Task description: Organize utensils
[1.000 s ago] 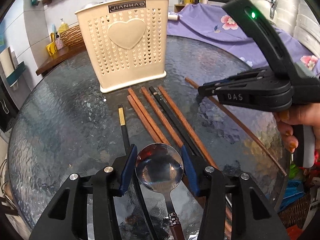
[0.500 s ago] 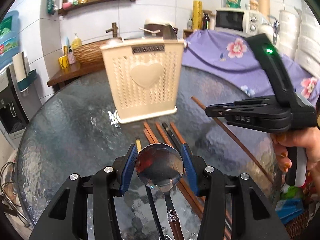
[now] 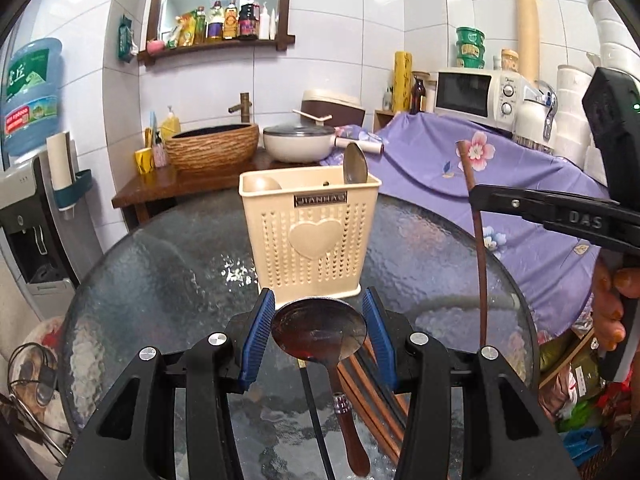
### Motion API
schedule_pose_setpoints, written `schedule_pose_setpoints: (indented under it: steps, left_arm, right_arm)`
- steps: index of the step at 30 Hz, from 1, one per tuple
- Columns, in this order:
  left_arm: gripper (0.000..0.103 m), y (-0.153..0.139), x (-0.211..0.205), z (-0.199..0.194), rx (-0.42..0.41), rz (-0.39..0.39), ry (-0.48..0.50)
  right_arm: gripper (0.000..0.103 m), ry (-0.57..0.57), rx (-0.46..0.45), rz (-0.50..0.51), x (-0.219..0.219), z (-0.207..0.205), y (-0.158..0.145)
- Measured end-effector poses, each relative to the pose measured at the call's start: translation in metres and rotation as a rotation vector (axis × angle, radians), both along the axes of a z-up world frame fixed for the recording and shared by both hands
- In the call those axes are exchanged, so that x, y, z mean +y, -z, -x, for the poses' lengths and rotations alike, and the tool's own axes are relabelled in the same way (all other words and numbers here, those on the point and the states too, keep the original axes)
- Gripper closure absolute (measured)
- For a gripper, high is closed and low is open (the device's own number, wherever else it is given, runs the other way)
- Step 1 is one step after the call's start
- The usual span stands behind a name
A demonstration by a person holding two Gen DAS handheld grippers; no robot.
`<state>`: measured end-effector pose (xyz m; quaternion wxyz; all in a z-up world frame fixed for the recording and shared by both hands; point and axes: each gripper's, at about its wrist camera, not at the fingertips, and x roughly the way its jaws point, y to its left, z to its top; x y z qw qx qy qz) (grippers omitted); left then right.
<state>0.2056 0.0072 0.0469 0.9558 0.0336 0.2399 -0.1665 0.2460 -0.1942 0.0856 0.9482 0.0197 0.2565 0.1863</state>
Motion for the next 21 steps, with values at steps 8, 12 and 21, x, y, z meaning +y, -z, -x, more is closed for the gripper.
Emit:
schedule_pose_setpoints:
  steps: [8, 12, 21]
  left_arm:
    - [0.058, -0.008, 0.001, 0.000, -0.007, 0.011, 0.001]
    - [0.059, -0.013, 0.002, -0.001, -0.016, 0.015, 0.001]
    - [0.069, -0.023, 0.003, -0.010, -0.020, 0.013, -0.002]
  right_arm:
    - [0.096, -0.010, -0.008, 0.013, 0.009, 0.003, -0.004]
    - [0.096, -0.018, -0.018, 0.011, 0.010, 0.006, -0.010]
    - [0.096, -0.032, -0.031, 0.017, 0.012, 0.006, -0.021]
